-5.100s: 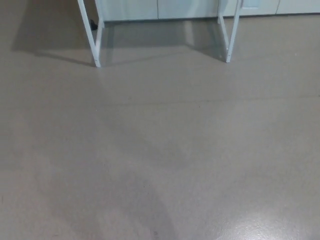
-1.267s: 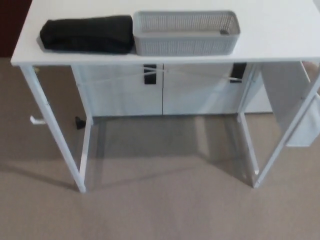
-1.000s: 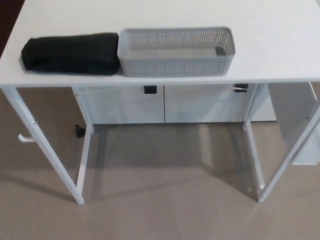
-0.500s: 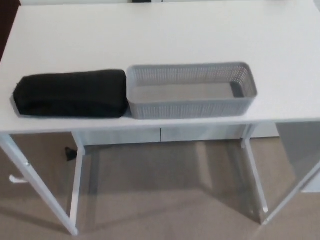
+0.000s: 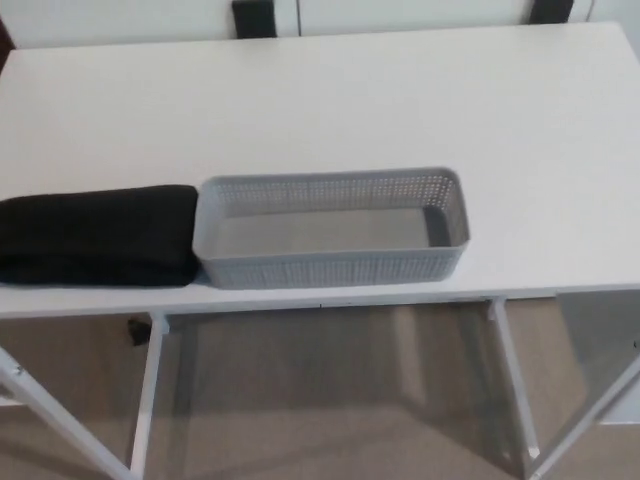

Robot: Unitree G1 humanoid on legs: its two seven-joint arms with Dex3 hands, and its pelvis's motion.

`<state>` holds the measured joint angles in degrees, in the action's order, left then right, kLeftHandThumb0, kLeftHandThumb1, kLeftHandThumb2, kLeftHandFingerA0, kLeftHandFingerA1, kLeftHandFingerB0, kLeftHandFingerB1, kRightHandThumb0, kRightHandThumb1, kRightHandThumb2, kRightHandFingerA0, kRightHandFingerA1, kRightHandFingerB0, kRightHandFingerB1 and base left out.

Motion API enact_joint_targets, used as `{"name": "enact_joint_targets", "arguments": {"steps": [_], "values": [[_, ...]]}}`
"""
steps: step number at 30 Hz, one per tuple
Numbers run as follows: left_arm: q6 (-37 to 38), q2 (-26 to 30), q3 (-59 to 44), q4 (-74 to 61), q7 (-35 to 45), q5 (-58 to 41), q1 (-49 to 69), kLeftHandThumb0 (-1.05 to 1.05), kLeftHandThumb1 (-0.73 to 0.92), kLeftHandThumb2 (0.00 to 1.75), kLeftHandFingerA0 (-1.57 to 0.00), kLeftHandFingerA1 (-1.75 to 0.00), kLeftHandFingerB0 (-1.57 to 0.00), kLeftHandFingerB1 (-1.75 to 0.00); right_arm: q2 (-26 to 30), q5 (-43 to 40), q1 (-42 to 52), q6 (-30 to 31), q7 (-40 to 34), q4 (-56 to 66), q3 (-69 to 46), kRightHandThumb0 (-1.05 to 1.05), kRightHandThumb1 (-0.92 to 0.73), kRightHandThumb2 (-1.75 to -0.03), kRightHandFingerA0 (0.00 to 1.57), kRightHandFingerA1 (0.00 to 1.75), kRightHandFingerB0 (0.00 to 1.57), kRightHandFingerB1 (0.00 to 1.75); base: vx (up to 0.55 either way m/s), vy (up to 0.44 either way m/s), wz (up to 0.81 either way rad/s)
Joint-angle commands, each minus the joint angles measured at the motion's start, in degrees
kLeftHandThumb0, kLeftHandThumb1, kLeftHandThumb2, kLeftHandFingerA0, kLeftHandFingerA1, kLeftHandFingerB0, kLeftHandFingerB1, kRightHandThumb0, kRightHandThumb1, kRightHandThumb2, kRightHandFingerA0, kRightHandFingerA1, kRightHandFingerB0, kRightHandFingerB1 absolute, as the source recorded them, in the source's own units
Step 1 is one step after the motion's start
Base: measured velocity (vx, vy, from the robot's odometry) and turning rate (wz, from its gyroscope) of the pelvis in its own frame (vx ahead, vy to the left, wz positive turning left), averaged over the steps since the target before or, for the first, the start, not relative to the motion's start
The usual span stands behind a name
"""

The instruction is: The robot walk towards a table in front and pick up a black pencil case on the left hand side and put the pencil case into a small container on the right hand side

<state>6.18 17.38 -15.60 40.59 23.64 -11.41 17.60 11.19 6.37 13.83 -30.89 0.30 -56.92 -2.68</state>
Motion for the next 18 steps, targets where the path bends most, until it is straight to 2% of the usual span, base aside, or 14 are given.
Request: {"name": "enact_joint_targets", "arguments": {"steps": [1, 8, 12, 18], "values": [[-1.06, 0.85, 0.07, -0.06, -0.45, 0.52, 0.27, -0.13, 0.69, 0.60, -0.48, -0.44, -0.31, -0.35, 0.08, 0.36, -0.06, -0.20, -0.95, -0.66, 0.33, -0.16, -0.48, -0.90, 0.39, 0.61, 0.08, 0.48, 0.00, 0.000, 0.00], [-1.10, 1.05, 0.40, -0.13, -0.84, 0.82, 0.18, -0.13, 0.68, 0.60, -0.52, -0.45, -0.32, -0.35, -0.14, 0.20, 0.12, -0.07, -1.19, -0.55, 0.49, -0.16, -0.49, -0.90, 0.38, 0.61, 0.08, 0.48, 0.00, 0.047, 0.00], [-0.50, 1.31, 0.90, -0.40, -0.68, 0.99, 0.66, -0.14, 0.68, 0.60, -0.51, -0.45, -0.32, -0.36, -0.04, 0.02, 0.30, -0.32, -0.80, -0.71, 0.49, -0.17, -0.48, -0.90, 0.38, 0.61, 0.08, 0.48, 0.01, 0.226, 0.10], [-1.37, 1.50, 1.15, -0.98, -0.79, 0.68, 0.60, -0.15, 0.68, 0.60, -0.54, -0.46, -0.33, -0.36, 0.05, 0.09, 0.48, 0.32, -0.96, -0.16, 0.59, -0.18, -0.49, -0.90, 0.37, 0.60, 0.08, 0.47, 0.00, 0.011, 0.05]]}}
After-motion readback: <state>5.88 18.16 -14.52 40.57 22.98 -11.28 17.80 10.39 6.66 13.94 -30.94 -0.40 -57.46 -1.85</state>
